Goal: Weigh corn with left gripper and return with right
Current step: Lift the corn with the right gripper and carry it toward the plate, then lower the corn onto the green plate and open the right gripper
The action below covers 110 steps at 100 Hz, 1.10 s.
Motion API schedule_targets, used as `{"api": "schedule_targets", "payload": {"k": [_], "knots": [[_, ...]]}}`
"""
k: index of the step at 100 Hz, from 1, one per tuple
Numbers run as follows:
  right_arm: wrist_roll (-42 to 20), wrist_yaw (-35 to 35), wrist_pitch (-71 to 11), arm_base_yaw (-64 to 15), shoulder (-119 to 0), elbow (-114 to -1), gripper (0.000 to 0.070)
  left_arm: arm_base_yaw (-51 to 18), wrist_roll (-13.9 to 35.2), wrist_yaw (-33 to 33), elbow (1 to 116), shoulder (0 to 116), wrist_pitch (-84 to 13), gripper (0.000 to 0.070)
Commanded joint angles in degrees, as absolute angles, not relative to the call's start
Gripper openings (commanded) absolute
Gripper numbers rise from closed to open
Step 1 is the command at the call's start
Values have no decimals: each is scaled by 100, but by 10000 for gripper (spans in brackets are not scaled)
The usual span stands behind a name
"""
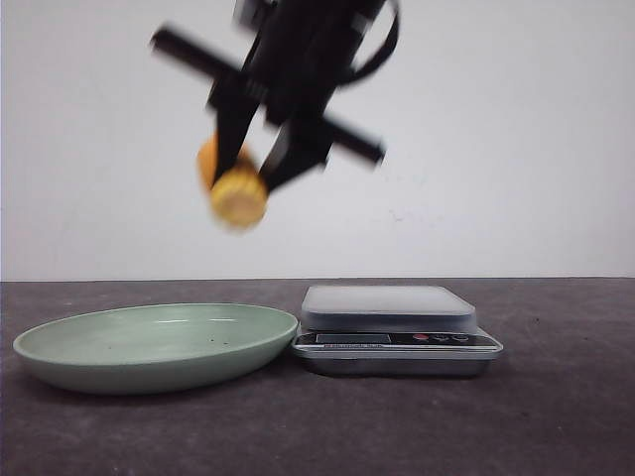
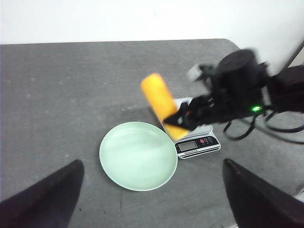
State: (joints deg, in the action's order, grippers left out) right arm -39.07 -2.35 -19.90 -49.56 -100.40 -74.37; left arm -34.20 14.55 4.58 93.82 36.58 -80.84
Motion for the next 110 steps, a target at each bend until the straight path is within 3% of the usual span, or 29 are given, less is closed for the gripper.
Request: {"api": "schedule_targets", "payload": {"k": [1, 14, 29, 72, 78, 91, 110], "knots": [[-4392, -373, -1918, -5043, -10318, -7485, 1, -3450, 1413, 491, 9478, 3697, -8040, 551], [-4840, -462, -1938, -5052, -10678, -7485, 30, -3450, 1415, 633, 9478, 3697, -8049, 551], [-5059, -563, -1940, -5050, -10829, -7485, 245, -3450, 1420, 718, 9478, 3697, -8187, 551], [-5011, -674, -1940, -5052, -10829, -7485, 262, -3450, 1461, 950, 9478, 3697, -8272, 551], [-4930, -794, -1938, -5054, -10829, -7485, 326, -3450, 1461, 950, 9478, 3697, -8274, 551], [-4707, -1155, -1927, -5043, -10825, -7498, 556, -3450, 1461, 950, 9478, 3697, -8276, 551], [-4018, -1597, -1986, -4864, -10451, -7634, 570, -3450, 1540, 945, 9478, 3697, -8291, 551]]}}
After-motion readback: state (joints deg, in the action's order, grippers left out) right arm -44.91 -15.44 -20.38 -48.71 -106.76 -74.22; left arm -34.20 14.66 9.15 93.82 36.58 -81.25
